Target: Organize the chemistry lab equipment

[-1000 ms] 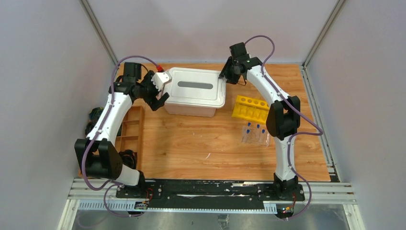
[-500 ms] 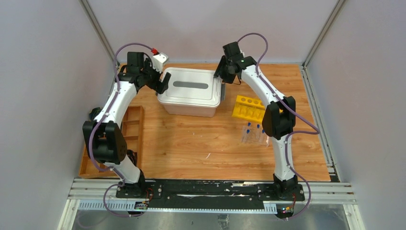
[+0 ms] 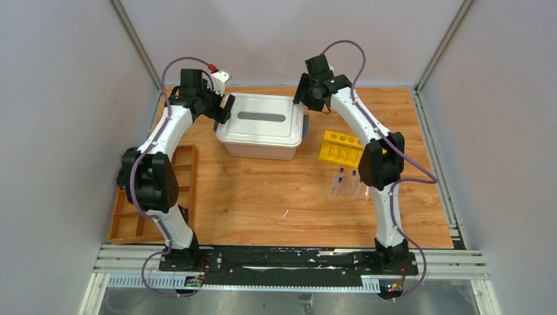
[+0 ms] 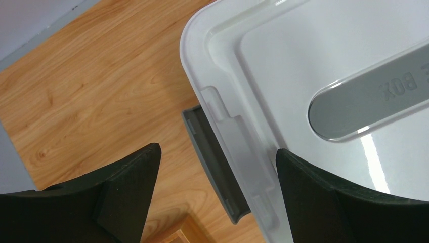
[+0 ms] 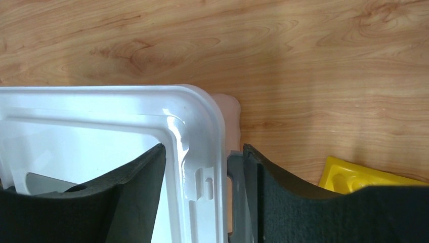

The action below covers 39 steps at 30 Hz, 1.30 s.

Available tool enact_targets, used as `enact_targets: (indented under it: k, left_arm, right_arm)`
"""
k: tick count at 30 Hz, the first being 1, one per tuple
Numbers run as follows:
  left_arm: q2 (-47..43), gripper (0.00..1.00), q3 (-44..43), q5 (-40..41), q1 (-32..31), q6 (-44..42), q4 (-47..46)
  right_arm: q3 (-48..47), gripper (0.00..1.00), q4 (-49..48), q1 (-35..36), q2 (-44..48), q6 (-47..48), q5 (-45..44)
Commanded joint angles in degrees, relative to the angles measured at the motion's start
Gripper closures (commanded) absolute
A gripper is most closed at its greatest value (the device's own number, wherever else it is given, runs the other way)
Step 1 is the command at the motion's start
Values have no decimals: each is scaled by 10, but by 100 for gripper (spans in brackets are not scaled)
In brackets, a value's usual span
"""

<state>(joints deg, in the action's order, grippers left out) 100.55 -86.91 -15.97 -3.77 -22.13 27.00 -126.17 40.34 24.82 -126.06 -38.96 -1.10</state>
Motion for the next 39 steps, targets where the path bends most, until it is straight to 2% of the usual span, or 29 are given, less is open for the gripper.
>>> enact_targets:
  k: [1,9,10,12,13,18,22,28,31,39]
  left_arm:
    - [12,11,-28,2,1,29,-21]
    - [14,11,-5,21,1,28,-23]
    - [10,11,4,22,1,28,-27]
    - [2,8,17,22,1,26,-33]
    - [-1,7,18,23,1,26,-34]
    - [-6,6,6,22,2,28,-31]
    - [-12,5,11,22,2,41,-54]
    - [-9,4,13,17,2,47,-52]
    - [-9,4,15,17,2,43,-52]
    - [-11,7,22,9,1,29,-48]
  right_arm:
    - [-3,38,19,-9,20,48,-10]
    - [97,33,-12,-3,114,82,2]
    - [114,29,-16,-3,128,83,2]
    - [146,10,-19,-6,153,71,2]
    - [164,7,-25,-10,168,60,14]
    - [290,4,-134,-22,230,34,97]
    - [348,4,-199,-16,249,23,110]
    - [411,3,-284,-16,242,12,139]
    - [414,3,-294,-20,230,8,148]
    - [468,5,-390,-41,204,-53,240]
